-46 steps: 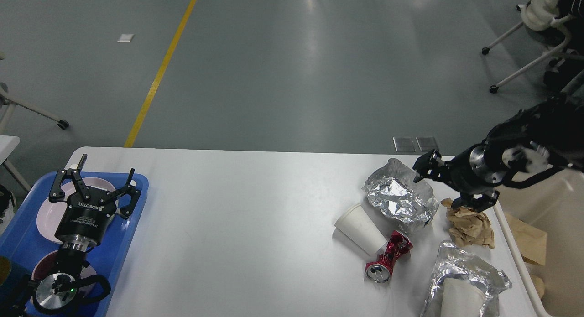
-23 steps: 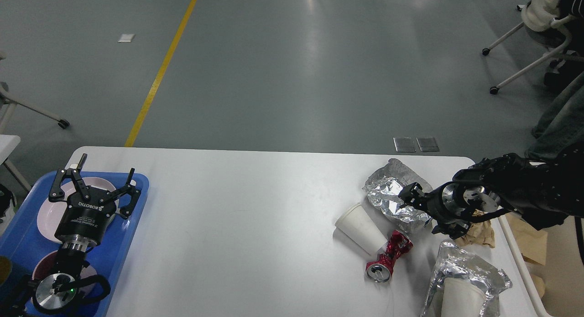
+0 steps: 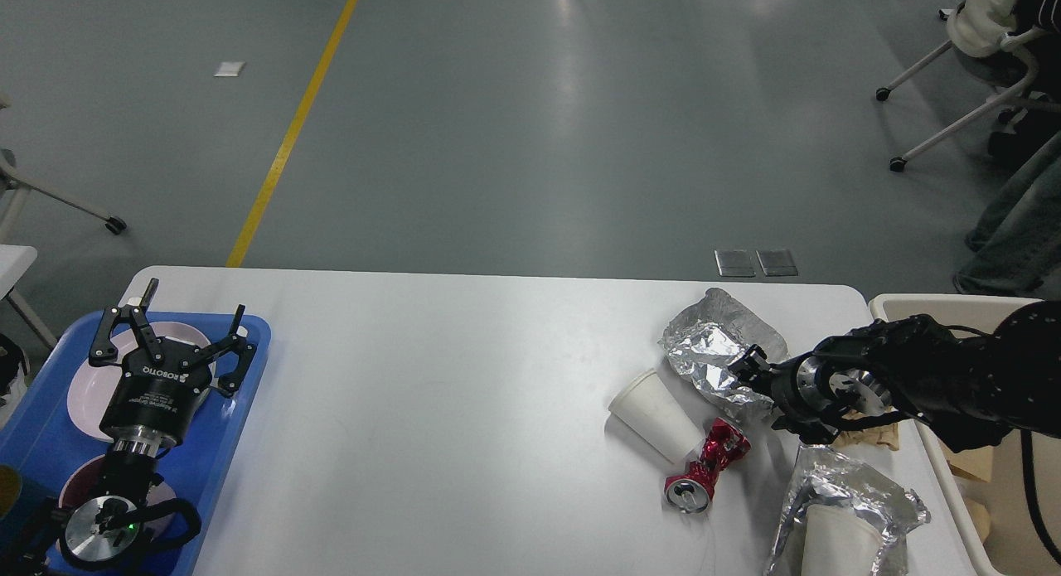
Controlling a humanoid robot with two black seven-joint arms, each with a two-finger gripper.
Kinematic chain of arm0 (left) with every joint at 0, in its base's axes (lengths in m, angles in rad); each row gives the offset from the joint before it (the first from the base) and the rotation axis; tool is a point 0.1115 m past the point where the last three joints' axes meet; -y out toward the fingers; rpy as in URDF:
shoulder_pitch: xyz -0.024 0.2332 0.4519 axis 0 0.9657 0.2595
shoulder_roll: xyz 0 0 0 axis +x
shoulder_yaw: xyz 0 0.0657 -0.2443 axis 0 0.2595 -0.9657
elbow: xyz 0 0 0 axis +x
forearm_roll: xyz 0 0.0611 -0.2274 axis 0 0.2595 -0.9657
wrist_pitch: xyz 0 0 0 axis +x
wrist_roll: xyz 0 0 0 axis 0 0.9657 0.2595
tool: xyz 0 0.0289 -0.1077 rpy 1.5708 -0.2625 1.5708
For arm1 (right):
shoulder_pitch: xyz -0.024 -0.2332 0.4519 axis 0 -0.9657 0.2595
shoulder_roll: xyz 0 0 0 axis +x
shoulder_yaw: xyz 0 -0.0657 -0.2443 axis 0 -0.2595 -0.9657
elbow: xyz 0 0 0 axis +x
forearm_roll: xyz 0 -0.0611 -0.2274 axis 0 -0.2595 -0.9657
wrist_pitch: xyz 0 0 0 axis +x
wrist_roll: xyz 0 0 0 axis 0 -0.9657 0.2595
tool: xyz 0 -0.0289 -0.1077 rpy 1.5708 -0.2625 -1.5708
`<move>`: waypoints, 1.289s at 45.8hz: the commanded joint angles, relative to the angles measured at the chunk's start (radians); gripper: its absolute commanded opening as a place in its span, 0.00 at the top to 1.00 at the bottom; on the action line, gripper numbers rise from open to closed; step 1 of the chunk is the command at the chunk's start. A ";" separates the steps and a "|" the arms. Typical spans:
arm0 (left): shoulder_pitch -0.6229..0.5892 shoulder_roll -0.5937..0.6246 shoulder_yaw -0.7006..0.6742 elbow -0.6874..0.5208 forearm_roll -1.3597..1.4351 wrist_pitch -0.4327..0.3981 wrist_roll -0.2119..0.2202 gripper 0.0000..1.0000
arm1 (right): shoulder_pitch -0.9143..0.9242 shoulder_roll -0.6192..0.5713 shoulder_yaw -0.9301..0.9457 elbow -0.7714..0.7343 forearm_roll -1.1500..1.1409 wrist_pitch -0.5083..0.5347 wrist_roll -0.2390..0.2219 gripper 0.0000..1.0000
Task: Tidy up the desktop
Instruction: 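Close the right gripper on the aluminum foil, then carry the foil into the white bin and release it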
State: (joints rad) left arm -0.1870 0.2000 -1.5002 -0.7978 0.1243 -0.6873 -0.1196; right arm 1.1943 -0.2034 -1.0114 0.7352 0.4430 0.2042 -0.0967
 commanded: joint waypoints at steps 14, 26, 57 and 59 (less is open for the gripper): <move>0.000 -0.001 0.000 0.000 0.000 -0.001 0.000 0.03 | -0.004 0.001 -0.006 0.001 -0.021 -0.002 -0.005 1.00; 0.000 0.001 0.000 0.000 0.000 0.000 0.000 0.03 | -0.009 0.009 0.000 0.000 -0.004 -0.005 -0.035 1.00; 0.000 -0.001 0.000 -0.001 0.000 -0.001 0.000 0.03 | 0.700 -0.125 -0.289 0.495 -0.032 0.293 -0.064 1.00; 0.000 0.001 0.000 0.000 0.000 -0.001 0.000 0.03 | 0.778 -0.125 -0.328 0.545 -0.052 0.331 -0.064 1.00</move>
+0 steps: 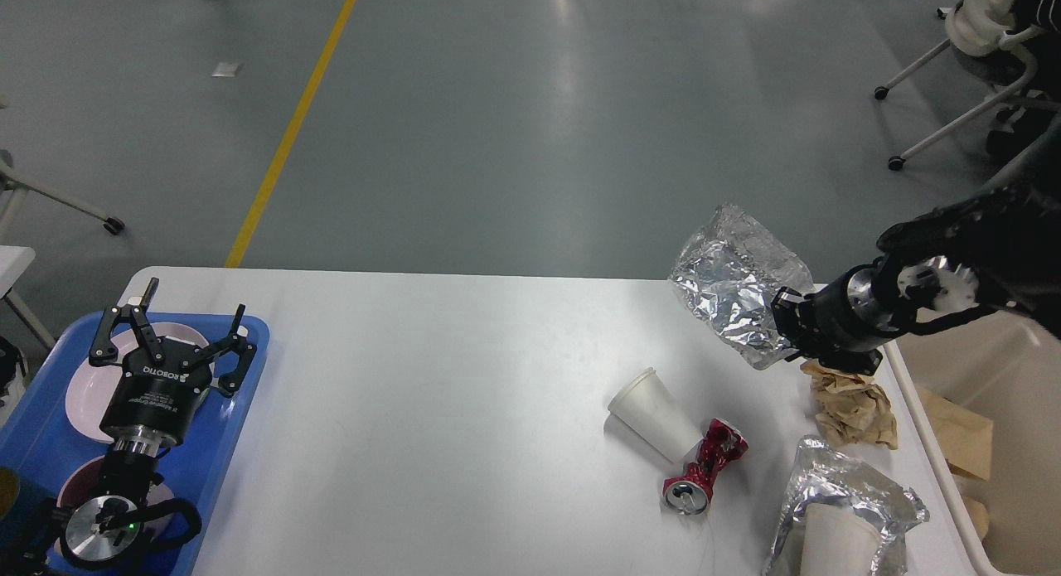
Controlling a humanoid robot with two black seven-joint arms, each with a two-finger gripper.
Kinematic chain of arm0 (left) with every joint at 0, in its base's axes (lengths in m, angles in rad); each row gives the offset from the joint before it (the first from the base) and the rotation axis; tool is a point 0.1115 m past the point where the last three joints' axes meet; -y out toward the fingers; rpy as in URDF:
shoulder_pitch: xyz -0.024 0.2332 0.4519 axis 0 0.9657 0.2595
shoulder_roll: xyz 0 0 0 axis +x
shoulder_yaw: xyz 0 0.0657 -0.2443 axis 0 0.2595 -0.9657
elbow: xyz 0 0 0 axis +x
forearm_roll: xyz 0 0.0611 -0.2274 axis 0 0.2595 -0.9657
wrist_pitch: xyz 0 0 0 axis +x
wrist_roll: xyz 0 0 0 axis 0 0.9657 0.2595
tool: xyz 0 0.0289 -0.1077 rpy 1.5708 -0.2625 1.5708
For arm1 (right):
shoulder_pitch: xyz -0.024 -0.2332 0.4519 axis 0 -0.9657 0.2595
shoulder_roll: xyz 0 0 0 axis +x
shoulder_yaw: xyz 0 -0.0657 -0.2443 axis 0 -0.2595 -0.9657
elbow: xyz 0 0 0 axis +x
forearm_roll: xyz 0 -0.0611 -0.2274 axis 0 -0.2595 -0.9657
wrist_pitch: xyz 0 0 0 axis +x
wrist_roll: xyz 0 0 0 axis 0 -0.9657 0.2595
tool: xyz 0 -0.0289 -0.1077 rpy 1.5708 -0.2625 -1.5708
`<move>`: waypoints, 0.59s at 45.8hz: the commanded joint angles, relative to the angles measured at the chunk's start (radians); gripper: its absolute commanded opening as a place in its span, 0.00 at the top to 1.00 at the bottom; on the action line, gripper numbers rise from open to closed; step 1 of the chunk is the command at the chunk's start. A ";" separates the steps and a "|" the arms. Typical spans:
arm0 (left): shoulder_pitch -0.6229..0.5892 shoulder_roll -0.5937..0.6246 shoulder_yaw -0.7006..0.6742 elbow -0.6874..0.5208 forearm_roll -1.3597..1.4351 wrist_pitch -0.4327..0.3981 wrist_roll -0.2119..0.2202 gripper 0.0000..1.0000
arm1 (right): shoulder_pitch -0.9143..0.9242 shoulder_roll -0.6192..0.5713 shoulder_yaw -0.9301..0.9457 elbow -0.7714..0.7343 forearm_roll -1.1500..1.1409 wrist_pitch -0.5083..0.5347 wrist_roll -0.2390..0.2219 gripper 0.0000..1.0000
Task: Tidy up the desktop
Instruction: 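Carry the foil into the white bin and release it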
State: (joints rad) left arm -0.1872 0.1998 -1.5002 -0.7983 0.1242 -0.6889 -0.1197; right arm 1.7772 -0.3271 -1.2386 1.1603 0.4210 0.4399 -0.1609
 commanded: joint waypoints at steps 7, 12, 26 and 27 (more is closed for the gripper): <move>0.000 0.000 0.000 0.001 0.000 0.000 0.000 0.03 | 0.450 -0.001 -0.200 0.307 -0.116 0.198 0.001 1.00; 0.000 0.001 0.000 0.001 0.000 0.002 0.000 0.03 | 0.573 -0.024 -0.251 0.421 -0.159 0.233 0.012 1.00; 0.000 0.000 0.000 0.001 0.000 0.002 0.000 0.03 | 0.599 -0.039 -0.404 0.470 -0.186 0.212 0.138 1.00; 0.000 0.001 0.000 0.001 0.000 0.002 0.000 0.03 | 0.597 -0.039 -0.412 0.466 -0.186 0.204 0.138 1.00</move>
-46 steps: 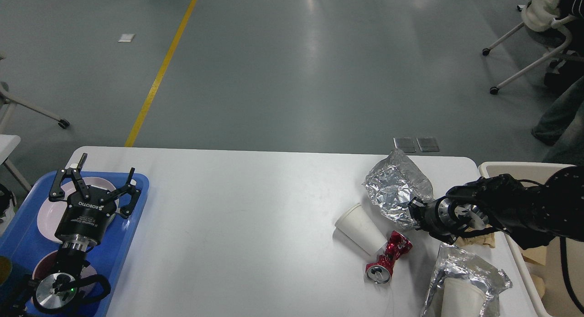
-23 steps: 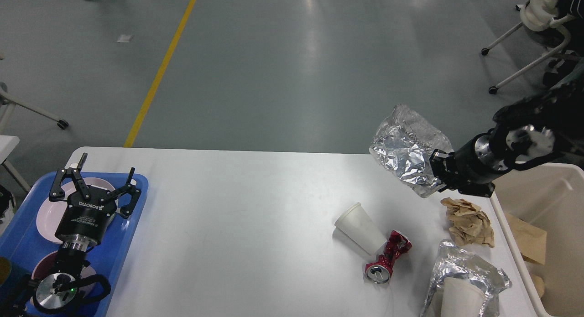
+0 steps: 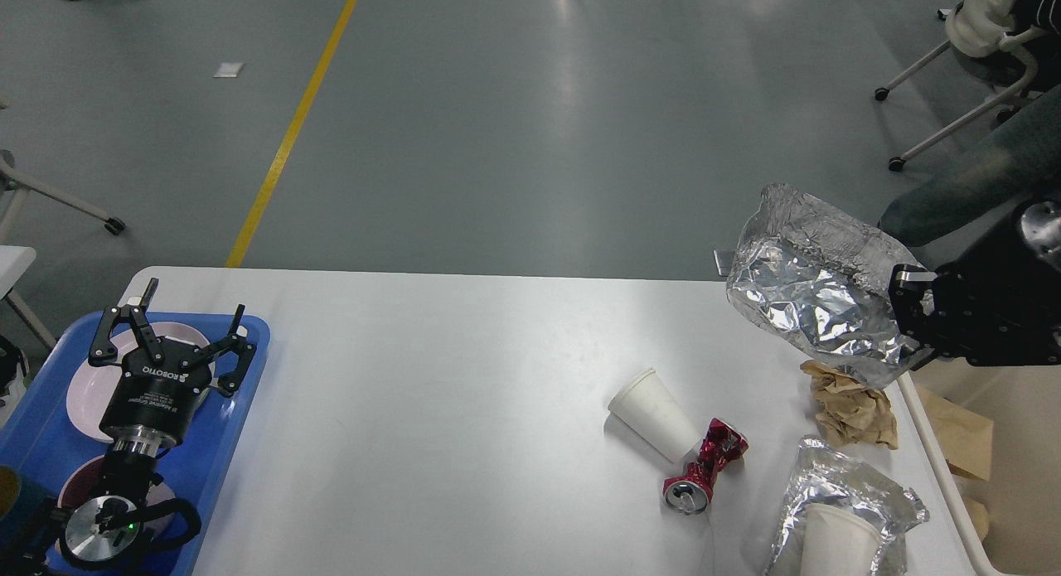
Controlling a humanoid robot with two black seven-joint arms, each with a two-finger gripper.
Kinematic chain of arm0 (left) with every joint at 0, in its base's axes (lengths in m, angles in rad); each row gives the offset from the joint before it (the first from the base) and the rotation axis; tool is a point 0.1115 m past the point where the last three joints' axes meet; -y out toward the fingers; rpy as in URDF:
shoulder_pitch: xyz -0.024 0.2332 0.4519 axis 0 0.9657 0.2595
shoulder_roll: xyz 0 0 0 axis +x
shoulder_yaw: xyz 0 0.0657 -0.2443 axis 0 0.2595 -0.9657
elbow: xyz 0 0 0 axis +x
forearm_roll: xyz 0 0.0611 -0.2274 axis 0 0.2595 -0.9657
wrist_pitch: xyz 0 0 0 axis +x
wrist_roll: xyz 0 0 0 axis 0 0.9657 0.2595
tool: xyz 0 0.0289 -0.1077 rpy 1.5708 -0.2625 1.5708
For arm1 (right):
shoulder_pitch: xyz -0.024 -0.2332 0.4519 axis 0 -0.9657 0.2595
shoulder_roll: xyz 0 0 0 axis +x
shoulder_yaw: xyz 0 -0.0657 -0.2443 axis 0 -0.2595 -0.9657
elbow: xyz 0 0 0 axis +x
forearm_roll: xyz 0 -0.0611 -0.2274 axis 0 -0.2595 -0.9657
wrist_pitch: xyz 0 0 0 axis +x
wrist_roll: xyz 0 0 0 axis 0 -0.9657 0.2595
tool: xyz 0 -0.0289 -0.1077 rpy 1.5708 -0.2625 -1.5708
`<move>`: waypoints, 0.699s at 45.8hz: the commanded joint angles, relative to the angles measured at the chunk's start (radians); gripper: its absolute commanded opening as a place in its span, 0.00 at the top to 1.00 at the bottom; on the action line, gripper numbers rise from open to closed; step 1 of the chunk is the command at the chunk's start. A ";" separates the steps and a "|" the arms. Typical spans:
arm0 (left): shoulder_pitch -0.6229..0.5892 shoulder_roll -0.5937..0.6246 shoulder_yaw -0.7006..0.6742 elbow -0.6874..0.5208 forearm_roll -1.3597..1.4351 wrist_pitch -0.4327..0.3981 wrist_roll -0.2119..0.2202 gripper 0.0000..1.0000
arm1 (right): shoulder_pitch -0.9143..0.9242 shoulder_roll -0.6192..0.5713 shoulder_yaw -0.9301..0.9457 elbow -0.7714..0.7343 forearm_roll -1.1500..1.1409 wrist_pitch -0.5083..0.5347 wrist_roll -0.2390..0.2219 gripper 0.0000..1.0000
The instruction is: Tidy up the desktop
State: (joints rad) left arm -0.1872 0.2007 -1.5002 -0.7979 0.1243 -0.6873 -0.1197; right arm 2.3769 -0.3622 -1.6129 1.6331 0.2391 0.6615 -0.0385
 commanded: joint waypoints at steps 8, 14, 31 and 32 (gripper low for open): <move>0.002 0.000 0.000 0.000 0.000 0.000 0.000 0.03 | -0.168 -0.147 -0.102 -0.102 -0.006 -0.190 0.011 1.00; 0.002 0.000 0.000 0.000 0.000 0.000 0.000 0.03 | -0.387 -0.297 -0.056 -0.306 -0.018 -0.244 0.009 1.00; 0.002 0.000 0.000 0.000 0.000 0.000 0.000 0.03 | -1.261 -0.386 0.461 -1.015 0.000 -0.359 0.006 1.00; 0.002 0.000 0.000 0.000 0.000 0.000 0.000 0.03 | -1.313 -0.377 0.496 -1.047 0.002 -0.373 0.005 1.00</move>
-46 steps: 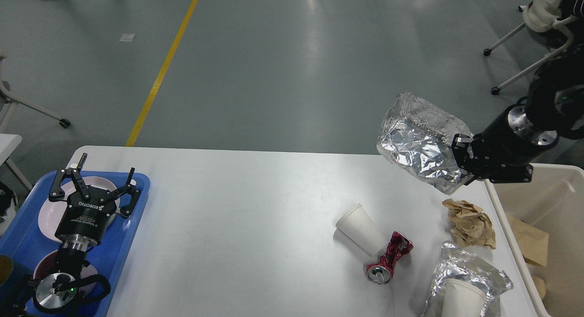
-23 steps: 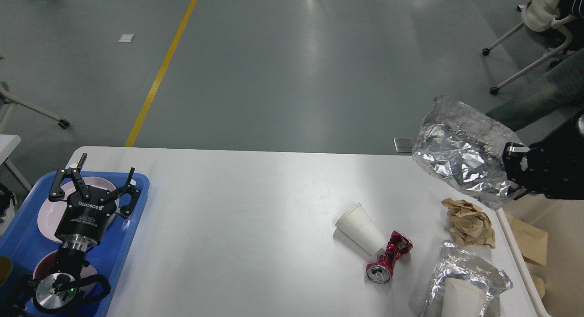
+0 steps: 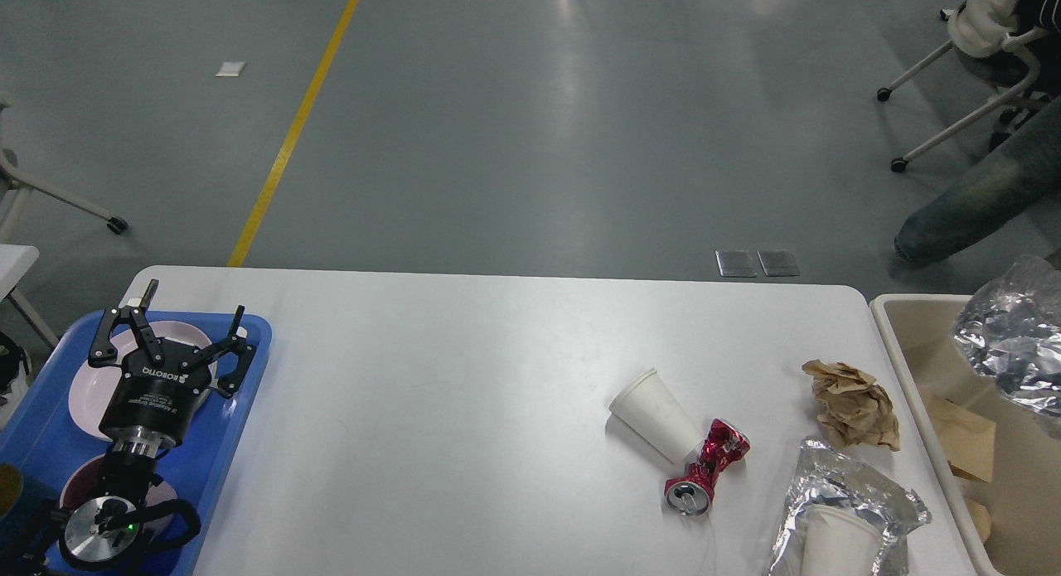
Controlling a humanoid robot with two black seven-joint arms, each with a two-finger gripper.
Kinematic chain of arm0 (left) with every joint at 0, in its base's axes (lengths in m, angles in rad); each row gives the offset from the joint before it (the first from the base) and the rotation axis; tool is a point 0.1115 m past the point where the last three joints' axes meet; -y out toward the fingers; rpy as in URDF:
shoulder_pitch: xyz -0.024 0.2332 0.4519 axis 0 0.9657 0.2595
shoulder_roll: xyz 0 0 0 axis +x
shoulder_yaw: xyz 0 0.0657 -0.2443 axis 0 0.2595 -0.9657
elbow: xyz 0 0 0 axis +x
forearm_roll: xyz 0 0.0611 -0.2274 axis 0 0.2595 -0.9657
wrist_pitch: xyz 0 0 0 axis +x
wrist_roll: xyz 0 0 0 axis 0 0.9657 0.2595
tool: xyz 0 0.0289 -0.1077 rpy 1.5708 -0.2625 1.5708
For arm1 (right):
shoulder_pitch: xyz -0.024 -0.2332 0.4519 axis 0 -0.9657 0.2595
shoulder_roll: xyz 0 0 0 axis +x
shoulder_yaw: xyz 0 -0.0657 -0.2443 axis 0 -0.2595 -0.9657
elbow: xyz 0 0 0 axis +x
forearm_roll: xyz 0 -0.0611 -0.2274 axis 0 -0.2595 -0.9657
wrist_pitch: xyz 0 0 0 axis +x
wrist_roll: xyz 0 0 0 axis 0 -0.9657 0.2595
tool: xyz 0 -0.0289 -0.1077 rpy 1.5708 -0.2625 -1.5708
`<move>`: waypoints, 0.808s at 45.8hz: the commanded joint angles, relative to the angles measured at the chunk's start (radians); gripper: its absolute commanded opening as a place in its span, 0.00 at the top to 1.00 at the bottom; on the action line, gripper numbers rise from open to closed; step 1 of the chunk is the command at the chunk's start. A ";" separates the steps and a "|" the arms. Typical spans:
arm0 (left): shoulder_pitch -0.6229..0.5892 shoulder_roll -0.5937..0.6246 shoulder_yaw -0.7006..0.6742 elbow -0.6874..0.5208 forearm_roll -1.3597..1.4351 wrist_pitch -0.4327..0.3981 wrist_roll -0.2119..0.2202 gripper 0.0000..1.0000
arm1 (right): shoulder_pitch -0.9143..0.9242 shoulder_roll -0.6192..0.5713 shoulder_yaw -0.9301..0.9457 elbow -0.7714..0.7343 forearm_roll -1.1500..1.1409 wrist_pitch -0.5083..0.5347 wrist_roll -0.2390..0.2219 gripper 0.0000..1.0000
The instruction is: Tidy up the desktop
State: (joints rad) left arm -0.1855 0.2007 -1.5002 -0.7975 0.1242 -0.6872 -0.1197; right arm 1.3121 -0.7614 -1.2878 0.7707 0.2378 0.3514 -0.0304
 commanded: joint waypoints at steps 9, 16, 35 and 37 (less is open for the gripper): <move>0.000 0.000 0.000 0.000 0.000 0.001 0.000 0.03 | -0.638 0.218 0.419 -0.591 0.002 -0.121 -0.075 1.00; -0.002 0.000 0.000 0.000 0.000 0.001 0.000 0.03 | -0.800 0.313 0.524 -0.748 0.002 -0.172 -0.112 1.00; 0.000 -0.001 0.000 0.000 0.000 0.001 0.000 0.03 | -0.853 0.349 0.558 -0.751 0.002 -0.224 -0.135 1.00; -0.002 0.000 0.000 0.000 0.000 0.001 0.000 0.03 | -0.855 0.349 0.558 -0.751 0.002 -0.226 -0.135 1.00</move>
State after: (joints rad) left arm -0.1866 0.2007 -1.5002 -0.7976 0.1243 -0.6859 -0.1200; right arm 0.4634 -0.4170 -0.7300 0.0189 0.2393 0.1272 -0.1669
